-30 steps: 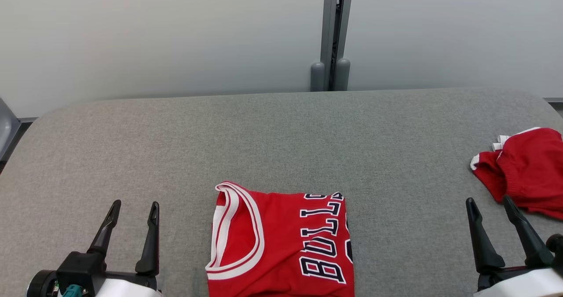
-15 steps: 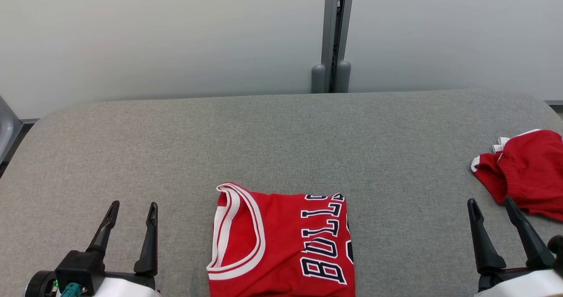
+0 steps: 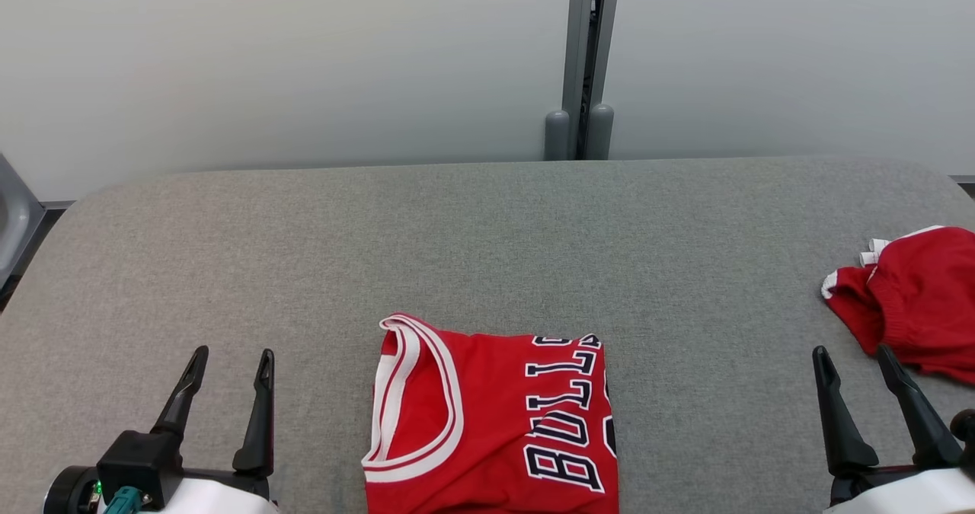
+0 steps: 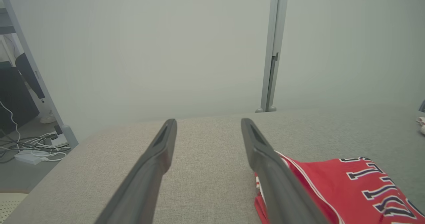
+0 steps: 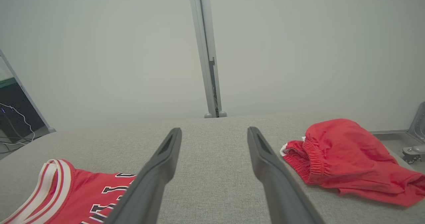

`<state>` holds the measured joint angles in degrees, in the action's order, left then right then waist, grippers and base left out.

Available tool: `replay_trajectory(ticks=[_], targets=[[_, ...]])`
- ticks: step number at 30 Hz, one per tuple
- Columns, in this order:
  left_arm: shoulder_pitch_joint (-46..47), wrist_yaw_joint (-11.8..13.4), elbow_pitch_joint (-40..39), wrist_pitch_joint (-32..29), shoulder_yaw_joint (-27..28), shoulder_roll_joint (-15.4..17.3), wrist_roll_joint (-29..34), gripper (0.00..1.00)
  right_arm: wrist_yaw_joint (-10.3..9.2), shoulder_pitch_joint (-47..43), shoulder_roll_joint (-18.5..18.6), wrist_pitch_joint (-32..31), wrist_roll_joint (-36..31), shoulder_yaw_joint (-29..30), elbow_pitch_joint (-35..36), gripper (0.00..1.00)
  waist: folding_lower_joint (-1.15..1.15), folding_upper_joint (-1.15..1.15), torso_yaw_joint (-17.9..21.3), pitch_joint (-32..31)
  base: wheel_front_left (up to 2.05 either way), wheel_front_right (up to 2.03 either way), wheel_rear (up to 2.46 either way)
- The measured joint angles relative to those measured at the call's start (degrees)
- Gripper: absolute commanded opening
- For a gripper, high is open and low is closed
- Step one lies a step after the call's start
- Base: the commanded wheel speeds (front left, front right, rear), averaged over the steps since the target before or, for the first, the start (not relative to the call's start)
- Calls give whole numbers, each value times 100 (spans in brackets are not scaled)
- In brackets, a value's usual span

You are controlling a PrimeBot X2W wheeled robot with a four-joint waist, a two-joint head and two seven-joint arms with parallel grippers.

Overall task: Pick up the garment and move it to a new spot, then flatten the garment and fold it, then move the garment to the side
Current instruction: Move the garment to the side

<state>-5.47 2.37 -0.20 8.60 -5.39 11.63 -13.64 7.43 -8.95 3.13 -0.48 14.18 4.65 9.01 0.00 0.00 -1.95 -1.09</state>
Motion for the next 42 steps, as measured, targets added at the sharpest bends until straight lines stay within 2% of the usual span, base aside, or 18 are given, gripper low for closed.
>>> replay_trajectory(ticks=[5,11,17,23,29,34,35,37,42], targets=[[32,19,-16,0,-27,3,-10,100,0,-30,-5,2,1,40,-21,100,0,0,-74,8,0,0,0],[247,12,-26,9,-83,3,-22,100,0,-20,7,7,135,30,-324,100,0,0,-354,68,0,0,0],[566,-36,34,102,-198,-26,-34,100,0,257,107,127,396,-371,-1287,100,0,0,-787,232,0,0,0],[977,-131,223,289,-353,-193,-55,100,0,664,170,310,568,-910,-2267,100,0,0,-1244,532,0,0,0],[1216,-188,491,479,-396,-336,-103,100,0,1146,255,277,750,-1478,-3084,100,0,0,-1521,924,0,0,0],[1384,-235,681,564,-401,-396,-119,100,5,1507,325,243,1022,-1760,-3481,100,0,0,-1641,1156,0,0,0],[1408,-238,714,575,-394,-403,-119,100,5,1577,349,225,1071,-1829,-3544,48,0,0,-1654,1182,0,0,0],[1412,-240,771,599,-372,-407,-119,100,5,1681,412,202,1178,-1953,-3609,0,0,0,-1650,1201,0,0,0],[1412,-257,834,619,-307,-407,-119,100,9,1827,511,143,1402,-2260,-3675,0,0,0,-1563,1211,0,0,0]])
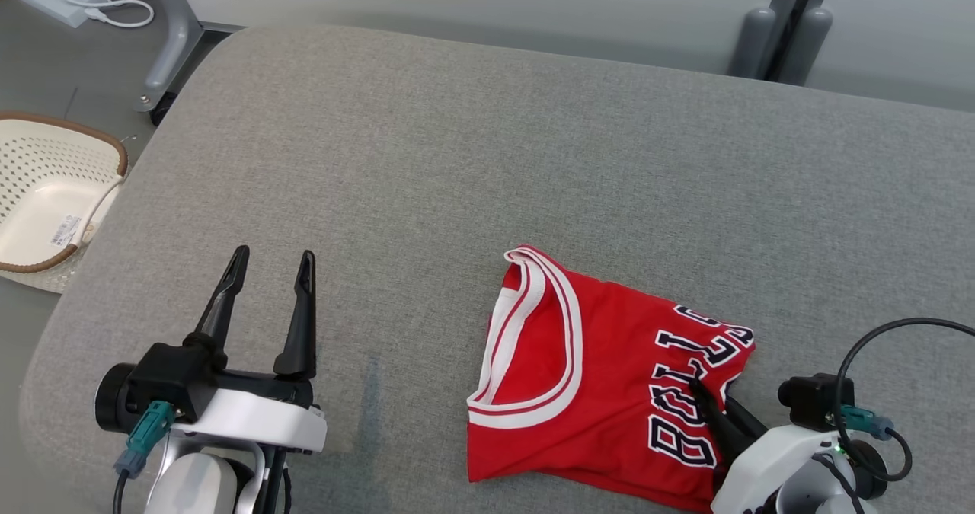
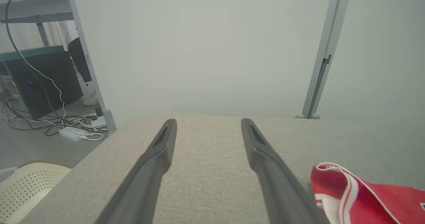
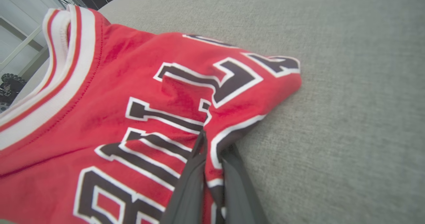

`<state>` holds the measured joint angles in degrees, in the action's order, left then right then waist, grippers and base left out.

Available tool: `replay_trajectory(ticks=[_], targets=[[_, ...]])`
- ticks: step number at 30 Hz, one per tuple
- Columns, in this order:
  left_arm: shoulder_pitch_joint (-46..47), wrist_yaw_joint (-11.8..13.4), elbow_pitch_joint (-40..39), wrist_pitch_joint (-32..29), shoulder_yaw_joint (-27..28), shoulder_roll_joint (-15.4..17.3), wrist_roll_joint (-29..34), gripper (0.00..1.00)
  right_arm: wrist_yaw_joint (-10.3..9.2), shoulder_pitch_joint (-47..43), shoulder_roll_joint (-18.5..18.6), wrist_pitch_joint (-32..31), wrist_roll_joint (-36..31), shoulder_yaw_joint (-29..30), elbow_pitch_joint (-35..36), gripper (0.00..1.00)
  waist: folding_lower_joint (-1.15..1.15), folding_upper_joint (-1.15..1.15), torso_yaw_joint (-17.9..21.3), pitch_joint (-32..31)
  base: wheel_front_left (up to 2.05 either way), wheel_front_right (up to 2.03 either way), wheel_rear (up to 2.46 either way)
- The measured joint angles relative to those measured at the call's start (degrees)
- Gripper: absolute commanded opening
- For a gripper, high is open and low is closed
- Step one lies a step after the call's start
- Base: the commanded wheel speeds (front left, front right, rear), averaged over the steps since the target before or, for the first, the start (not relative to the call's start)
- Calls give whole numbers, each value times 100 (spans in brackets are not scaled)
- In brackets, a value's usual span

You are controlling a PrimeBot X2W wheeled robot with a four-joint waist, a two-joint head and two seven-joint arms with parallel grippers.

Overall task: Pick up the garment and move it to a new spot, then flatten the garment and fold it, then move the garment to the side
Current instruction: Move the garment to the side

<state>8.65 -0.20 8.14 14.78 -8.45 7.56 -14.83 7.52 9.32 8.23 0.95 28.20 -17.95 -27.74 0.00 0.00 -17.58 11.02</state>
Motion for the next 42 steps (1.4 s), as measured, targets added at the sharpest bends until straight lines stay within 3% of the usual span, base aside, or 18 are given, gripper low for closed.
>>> replay_trajectory(ticks=[10,24,32,42], targets=[[-158,3,-20,12,163,71,11,100,24,-112,409,13,-54,-294,240,0,-1,0,447,-138,0,0,0],[-357,26,-403,-49,229,285,43,100,-2,-433,1402,-344,-606,253,1325,0,0,0,2013,-288,0,0,0],[-205,85,-749,-189,293,421,36,100,-1,752,1670,-275,-659,-88,1497,0,0,0,2752,108,0,0,0],[135,-22,-1070,-448,248,719,82,100,-2,2119,2380,169,-737,24,1014,0,0,0,3179,950,0,0,0]])
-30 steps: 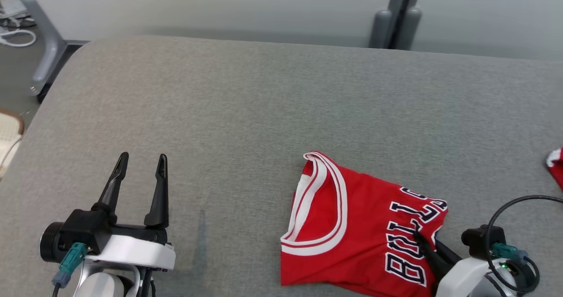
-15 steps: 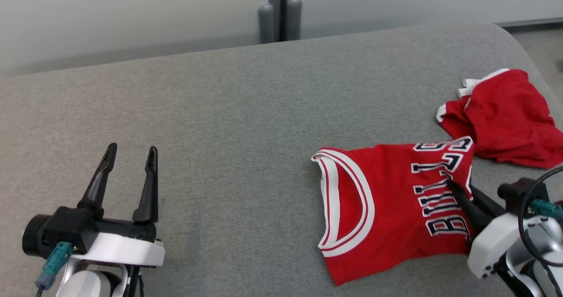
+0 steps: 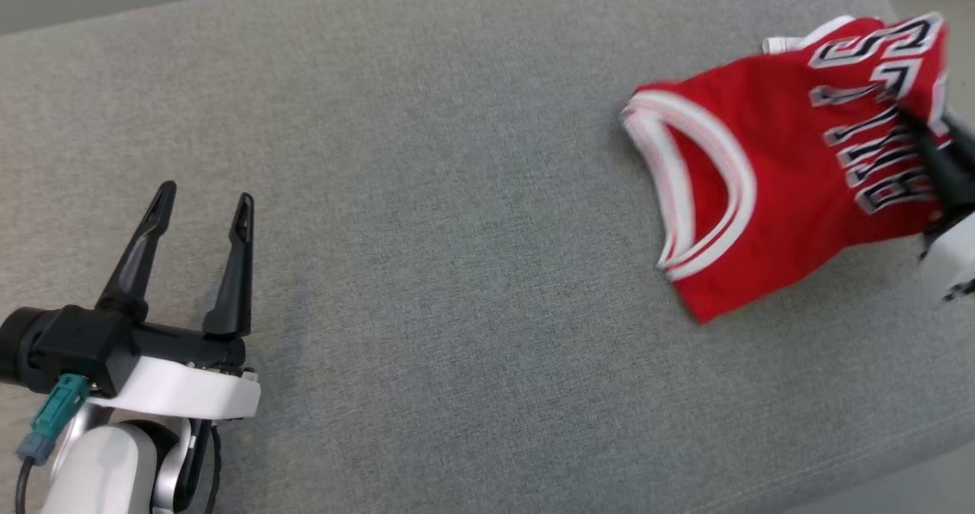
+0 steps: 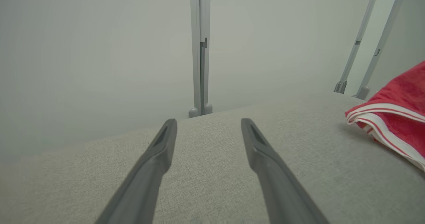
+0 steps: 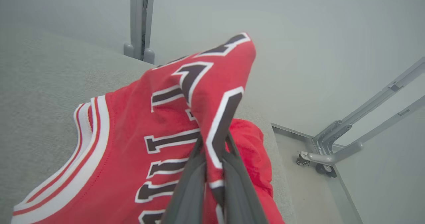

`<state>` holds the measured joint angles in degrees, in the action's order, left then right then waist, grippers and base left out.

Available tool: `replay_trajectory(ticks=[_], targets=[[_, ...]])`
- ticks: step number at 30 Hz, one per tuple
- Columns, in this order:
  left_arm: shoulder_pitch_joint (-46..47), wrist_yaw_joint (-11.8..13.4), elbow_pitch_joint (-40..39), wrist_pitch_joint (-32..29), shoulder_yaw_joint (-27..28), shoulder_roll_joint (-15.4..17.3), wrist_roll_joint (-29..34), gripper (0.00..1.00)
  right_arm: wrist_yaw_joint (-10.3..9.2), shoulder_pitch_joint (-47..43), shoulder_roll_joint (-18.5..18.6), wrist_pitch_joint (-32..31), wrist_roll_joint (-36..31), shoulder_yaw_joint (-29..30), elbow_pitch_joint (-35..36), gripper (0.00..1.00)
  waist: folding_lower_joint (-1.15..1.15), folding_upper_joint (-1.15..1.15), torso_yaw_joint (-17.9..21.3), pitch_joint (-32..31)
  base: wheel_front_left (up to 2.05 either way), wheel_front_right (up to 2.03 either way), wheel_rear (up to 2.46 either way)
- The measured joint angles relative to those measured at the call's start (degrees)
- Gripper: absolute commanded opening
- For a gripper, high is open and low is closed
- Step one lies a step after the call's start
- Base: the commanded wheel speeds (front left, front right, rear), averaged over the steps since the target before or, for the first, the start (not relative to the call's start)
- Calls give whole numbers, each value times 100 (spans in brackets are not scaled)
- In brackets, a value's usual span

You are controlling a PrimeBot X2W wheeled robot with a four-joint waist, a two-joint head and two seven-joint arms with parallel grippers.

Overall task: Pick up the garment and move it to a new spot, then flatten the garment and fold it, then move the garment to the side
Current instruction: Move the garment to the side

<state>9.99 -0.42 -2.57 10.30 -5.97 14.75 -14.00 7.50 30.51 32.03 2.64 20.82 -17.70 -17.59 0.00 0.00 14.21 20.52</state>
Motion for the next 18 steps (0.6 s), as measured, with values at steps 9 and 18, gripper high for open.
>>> replay_trajectory(ticks=[9,18], targets=[[113,-37,-331,-227,23,275,42,100,0,662,381,352,-192,762,-624,0,0,0,158,618,0,0,0],[252,-104,-467,-372,-54,405,55,100,0,876,160,857,-533,1206,-1394,100,0,0,150,932,0,0,0]])
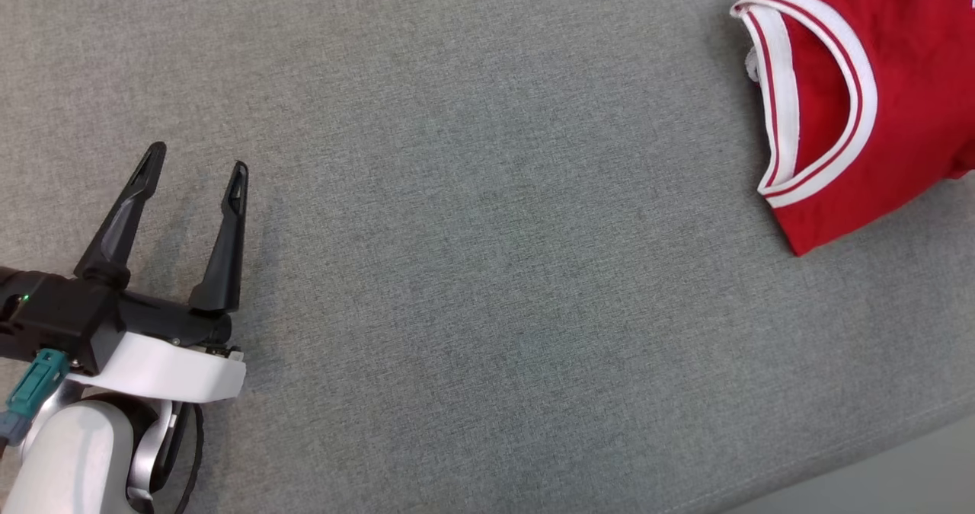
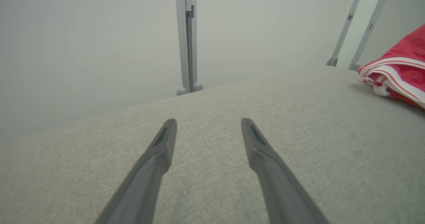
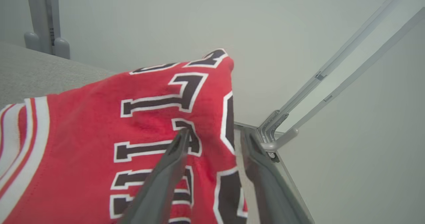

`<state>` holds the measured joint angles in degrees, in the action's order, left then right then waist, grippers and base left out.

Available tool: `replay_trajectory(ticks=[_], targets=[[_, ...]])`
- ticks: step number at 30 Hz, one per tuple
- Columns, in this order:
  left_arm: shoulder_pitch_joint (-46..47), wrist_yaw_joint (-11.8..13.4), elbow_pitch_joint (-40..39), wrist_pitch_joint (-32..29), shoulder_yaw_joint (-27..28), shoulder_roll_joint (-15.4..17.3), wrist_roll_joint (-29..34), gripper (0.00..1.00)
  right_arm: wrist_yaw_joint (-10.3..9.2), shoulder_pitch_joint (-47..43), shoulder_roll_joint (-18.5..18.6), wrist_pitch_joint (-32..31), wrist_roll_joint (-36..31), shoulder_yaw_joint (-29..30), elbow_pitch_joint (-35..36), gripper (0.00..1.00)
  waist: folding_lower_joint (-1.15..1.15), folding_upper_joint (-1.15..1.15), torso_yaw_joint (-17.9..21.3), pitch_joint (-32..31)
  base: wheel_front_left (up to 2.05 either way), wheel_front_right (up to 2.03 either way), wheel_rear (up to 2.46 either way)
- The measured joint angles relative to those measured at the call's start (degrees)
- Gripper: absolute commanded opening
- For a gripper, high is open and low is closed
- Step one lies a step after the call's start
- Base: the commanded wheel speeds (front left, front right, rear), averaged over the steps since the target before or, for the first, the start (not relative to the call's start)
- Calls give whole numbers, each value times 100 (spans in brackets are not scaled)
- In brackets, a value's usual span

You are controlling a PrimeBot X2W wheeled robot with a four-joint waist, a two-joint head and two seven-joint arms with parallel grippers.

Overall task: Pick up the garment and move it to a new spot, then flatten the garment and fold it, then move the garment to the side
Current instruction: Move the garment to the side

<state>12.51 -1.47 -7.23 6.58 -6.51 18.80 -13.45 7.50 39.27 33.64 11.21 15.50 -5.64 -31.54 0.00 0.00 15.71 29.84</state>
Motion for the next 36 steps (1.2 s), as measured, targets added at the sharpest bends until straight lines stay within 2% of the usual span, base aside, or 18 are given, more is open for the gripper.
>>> replay_trajectory(ticks=[4,8,16,25,36], targets=[[72,0,56,47,-45,-23,-11,100,0,-112,-212,192,-135,376,-280,100,0,0,-27,-45,0,0,0],[64,4,213,137,-94,-129,-33,100,1,-373,-516,302,-143,827,-255,100,0,0,-57,-201,0,0,0],[-148,77,464,312,-87,-222,-180,100,0,-1151,-1507,360,-193,1410,621,100,0,0,-161,-709,0,0,0],[-473,208,659,466,-77,-360,-281,100,0,-2202,-2569,291,-254,1136,1882,100,0,0,-539,-1268,0,0,0],[-936,389,813,612,21,-500,-431,100,-1,-3120,-2960,-157,-344,765,2811,100,0,0,-1197,-1784,0,0,0]])
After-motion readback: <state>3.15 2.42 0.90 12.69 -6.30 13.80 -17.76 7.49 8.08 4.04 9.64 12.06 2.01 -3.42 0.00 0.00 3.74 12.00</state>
